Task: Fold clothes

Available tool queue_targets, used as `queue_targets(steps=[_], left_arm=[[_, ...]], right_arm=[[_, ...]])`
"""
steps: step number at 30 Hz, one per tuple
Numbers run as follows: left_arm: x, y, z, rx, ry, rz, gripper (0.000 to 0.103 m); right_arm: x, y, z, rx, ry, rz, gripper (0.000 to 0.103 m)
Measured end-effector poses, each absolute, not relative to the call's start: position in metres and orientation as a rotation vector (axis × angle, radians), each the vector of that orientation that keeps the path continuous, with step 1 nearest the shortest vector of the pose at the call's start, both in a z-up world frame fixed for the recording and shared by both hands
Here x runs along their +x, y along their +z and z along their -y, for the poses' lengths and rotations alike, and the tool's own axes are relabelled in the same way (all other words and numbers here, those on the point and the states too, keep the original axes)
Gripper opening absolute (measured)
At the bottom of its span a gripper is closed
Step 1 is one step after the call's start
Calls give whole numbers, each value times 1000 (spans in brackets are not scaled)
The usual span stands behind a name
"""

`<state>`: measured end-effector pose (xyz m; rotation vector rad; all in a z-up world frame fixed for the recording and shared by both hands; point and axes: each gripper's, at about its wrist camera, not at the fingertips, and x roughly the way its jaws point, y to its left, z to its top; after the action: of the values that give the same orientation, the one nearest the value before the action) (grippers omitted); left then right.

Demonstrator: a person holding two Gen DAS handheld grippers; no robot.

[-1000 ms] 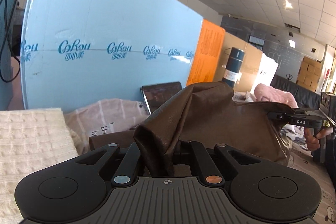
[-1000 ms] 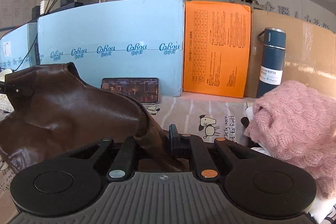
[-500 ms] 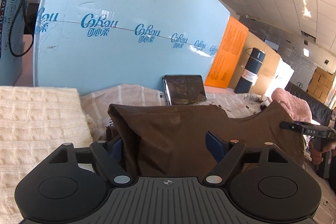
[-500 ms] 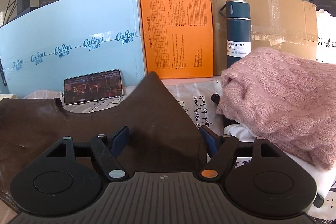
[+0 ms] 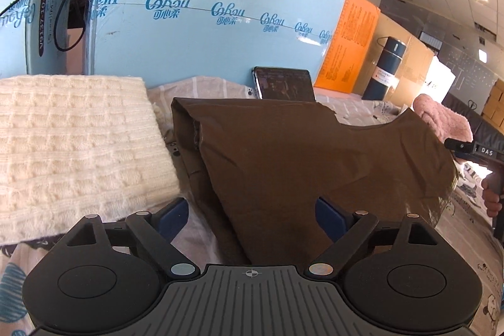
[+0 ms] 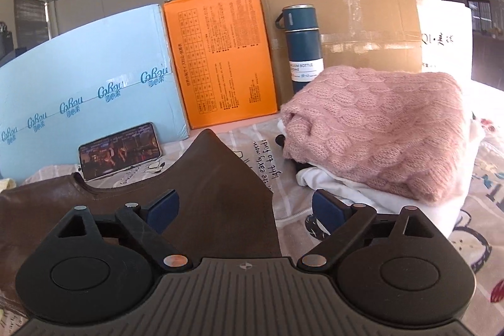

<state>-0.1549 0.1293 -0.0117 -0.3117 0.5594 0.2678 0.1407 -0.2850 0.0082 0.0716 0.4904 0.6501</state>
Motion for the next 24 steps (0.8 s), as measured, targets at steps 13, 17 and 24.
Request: queue_targets(steps=[13,17,24], left_arm=[[-170,-22,-110,-325,216,-598,96],[-175,-23,-111,-377,196,-571,97],[-174,-25,-104,-355,168,-565,99]], right_arm=[[94,10,322,474,499,-794,101],[97,1,303,490,465,-831,101],[111,-14,270,501,424,-801,102]])
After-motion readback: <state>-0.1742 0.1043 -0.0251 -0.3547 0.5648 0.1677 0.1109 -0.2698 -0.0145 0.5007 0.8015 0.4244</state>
